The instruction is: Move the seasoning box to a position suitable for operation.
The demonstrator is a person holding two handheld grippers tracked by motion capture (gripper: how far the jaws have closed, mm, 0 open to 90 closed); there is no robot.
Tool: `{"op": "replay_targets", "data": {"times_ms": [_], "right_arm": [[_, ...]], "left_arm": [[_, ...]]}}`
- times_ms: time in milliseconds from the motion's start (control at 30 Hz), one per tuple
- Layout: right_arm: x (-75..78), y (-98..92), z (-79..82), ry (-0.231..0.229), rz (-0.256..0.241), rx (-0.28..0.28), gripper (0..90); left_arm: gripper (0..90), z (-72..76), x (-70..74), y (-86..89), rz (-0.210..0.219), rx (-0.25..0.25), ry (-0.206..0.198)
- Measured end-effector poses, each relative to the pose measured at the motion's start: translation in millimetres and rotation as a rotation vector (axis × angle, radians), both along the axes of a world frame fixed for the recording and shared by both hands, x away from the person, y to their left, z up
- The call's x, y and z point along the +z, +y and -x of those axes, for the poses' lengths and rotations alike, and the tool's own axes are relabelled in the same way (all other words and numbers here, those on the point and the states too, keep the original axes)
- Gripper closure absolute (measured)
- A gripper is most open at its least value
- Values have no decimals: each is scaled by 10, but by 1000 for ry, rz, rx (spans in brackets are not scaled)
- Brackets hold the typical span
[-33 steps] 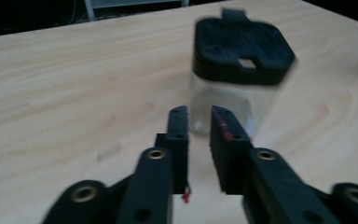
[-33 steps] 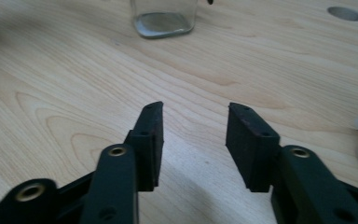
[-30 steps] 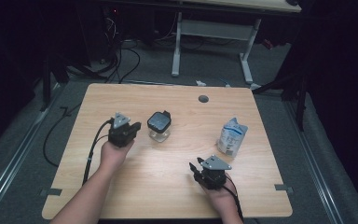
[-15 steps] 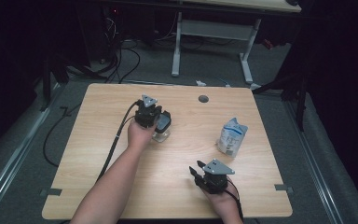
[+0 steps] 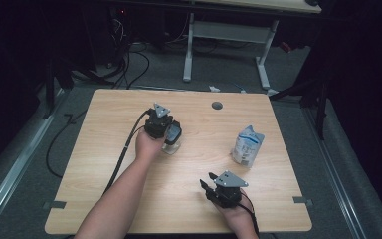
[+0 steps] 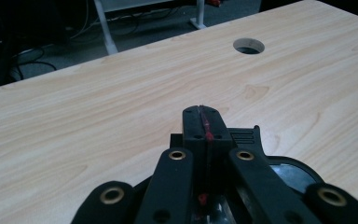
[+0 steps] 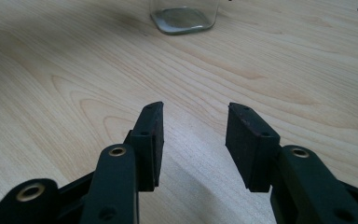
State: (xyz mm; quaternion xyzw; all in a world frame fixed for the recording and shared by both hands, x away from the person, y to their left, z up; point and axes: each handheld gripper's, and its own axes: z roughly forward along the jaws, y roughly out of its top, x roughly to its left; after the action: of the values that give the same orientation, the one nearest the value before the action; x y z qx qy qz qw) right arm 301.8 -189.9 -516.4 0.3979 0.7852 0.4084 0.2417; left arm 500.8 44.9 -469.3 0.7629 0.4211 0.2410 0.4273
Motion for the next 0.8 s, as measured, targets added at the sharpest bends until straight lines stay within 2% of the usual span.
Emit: {"op": "replay_targets", "data": {"times_ms": [100, 167, 267, 300, 333, 467, 667, 733, 800], "right_arm": [[2, 4, 17, -1, 1, 6, 568], [6, 5, 22, 2, 3, 5, 567], [15, 19, 41, -4, 6, 11, 564], [16, 24, 48, -7, 7, 12, 562], [17, 27, 52, -8, 6, 17, 561], [19, 36, 72, -9, 8, 23, 560], [36, 33, 86, -13, 5, 22, 553], [35, 32, 86, -13, 3, 23, 550], [31, 29, 81, -13, 2, 25, 546]], "left_arm": [[900, 117, 7, 23, 7, -2, 18], [900, 212, 18, 40, -2, 7, 10], [900, 349, 39, 80, -8, 5, 19], [900, 438, 46, 99, -19, 8, 21], [900, 438, 46, 99, -19, 8, 21], [900, 656, 52, 140, -16, 19, 30], [900, 934, 55, 138, -21, 13, 23], [898, 975, 70, 146, -4, 7, 26], [854, 1025, 149, 201, 35, 13, -4]]}}
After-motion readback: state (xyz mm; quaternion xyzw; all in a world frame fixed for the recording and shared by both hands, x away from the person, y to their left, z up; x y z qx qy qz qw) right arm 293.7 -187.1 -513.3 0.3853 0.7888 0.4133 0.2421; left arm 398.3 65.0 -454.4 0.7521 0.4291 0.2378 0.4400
